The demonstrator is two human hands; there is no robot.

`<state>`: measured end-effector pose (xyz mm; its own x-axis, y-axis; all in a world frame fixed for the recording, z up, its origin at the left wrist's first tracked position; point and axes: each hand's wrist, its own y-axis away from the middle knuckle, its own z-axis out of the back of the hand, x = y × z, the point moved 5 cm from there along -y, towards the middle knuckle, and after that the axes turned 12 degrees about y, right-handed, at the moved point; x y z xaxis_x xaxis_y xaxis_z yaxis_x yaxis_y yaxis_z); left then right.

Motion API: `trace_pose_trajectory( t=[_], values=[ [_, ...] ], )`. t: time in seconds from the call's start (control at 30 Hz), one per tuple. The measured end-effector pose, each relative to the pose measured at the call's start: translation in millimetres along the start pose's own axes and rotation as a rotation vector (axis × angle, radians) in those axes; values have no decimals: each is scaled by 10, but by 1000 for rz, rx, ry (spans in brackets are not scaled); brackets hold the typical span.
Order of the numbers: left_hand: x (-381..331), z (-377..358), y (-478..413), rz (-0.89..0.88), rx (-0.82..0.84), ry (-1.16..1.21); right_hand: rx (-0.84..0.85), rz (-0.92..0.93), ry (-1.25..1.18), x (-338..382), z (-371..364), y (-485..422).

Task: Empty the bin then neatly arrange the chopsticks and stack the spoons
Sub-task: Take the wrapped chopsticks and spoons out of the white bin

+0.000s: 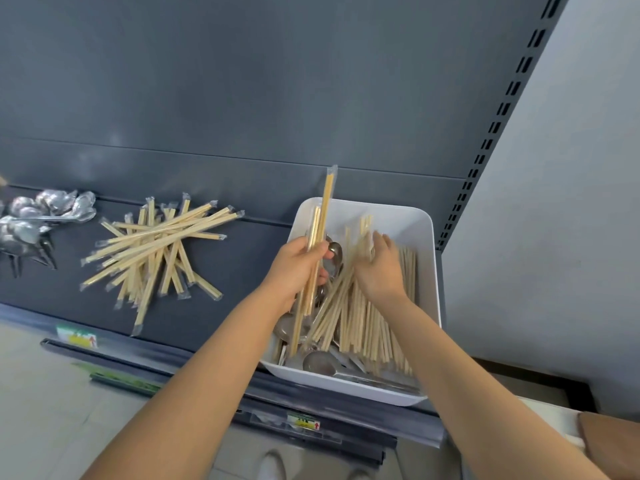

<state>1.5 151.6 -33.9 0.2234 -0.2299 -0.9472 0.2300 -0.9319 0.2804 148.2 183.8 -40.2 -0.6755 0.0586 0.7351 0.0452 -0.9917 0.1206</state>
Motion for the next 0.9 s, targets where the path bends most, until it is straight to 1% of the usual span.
trace_pose_trajectory(
  t=[0.07,0.1,0.17,0.23,0.27,0.33,0.4,0.47,0.53,0.6,0.67,0.7,0.73,0.8,0.83,0.9],
  values=[
    [-20,-3,14,28,19,84,-7,66,-85,134,9,68],
    [-41,-10,27,27,34,117,23,76,-156,198,-17,102],
    [-109,-5,62,-32,34,128,144,68,-287,329,-125,158],
    [-215,55,105,-143,-15,119,304,49,-383,448,-269,219],
    [-270,105,124,-187,-45,132,343,66,-400,510,-315,248],
    [-386,225,180,-239,-77,171,339,164,-330,667,-345,264],
    [-505,383,233,-280,-75,204,323,283,-199,887,-360,291],
    [-618,614,251,-314,-79,216,309,370,-119,1124,-422,318],
    [-709,924,250,-322,-86,268,314,395,-113,1349,-559,336],
    [-770,1298,220,-313,-105,312,327,370,-135,1559,-767,363],
    [-804,1716,183,-300,-149,282,296,364,-79,1772,-1012,384],
    [-807,1972,141,-306,-176,230,283,364,-38,1870,-1158,386],
    [-810,2220,95,-325,-198,160,278,347,8,1956,-1313,383],
    [-811,2754,-39,-374,-228,-85,256,301,105,2094,-1644,393],
    [-804,2990,-106,-369,-220,-191,221,283,156,2140,-1811,397],
    [-736,3430,-258,-302,-197,-283,168,251,229,2198,-2128,440]
  ],
)
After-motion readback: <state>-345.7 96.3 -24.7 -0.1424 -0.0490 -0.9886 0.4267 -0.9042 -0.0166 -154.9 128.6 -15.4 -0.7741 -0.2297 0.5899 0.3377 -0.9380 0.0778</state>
